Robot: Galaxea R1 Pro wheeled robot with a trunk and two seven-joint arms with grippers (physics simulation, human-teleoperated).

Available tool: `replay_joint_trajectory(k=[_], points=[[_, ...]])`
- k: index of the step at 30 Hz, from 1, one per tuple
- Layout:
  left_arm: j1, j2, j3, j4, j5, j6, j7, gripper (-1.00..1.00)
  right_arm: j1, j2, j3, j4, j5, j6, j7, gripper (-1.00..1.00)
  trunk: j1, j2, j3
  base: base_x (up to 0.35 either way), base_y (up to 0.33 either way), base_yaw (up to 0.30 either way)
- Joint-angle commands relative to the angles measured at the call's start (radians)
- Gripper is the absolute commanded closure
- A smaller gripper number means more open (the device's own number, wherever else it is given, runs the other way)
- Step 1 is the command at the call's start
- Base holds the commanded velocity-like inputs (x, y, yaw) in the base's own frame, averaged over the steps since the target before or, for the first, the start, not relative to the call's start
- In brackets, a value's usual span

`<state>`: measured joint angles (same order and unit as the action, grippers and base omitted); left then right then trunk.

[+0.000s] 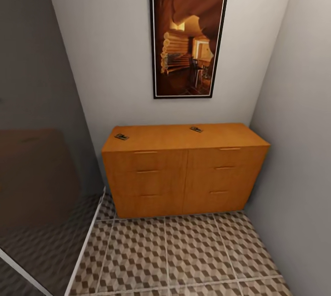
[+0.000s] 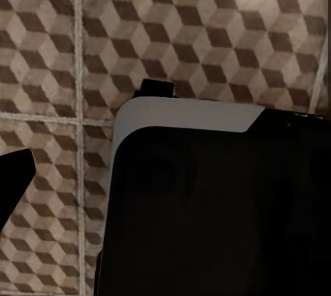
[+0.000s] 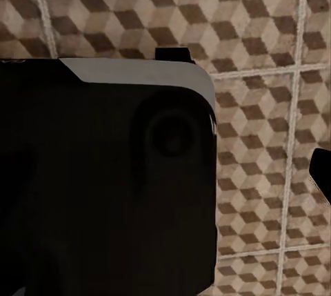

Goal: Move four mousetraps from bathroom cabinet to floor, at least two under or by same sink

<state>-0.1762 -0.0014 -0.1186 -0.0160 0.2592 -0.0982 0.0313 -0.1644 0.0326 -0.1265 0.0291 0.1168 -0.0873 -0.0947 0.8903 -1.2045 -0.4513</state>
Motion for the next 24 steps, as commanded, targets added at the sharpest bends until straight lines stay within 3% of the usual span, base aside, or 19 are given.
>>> replay_joint_trajectory(k=[1,24], points=[[-0.001,0.000,-0.009,0.001,0.008,-0.003,0.003,-1.00,-0.001,0.000,-0.009,0.003,0.011,-0.005,-0.004,-1.00,0.001,0.000,-0.001,0.324,0.000,0.000],[-0.001,0.000,-0.008,0.001,0.008,-0.004,0.002,-1.00,-0.001,-0.001,-0.010,0.003,0.009,-0.007,-0.004,-1.00,0.001,0.000,-0.001,0.324,0.000,0.000]])
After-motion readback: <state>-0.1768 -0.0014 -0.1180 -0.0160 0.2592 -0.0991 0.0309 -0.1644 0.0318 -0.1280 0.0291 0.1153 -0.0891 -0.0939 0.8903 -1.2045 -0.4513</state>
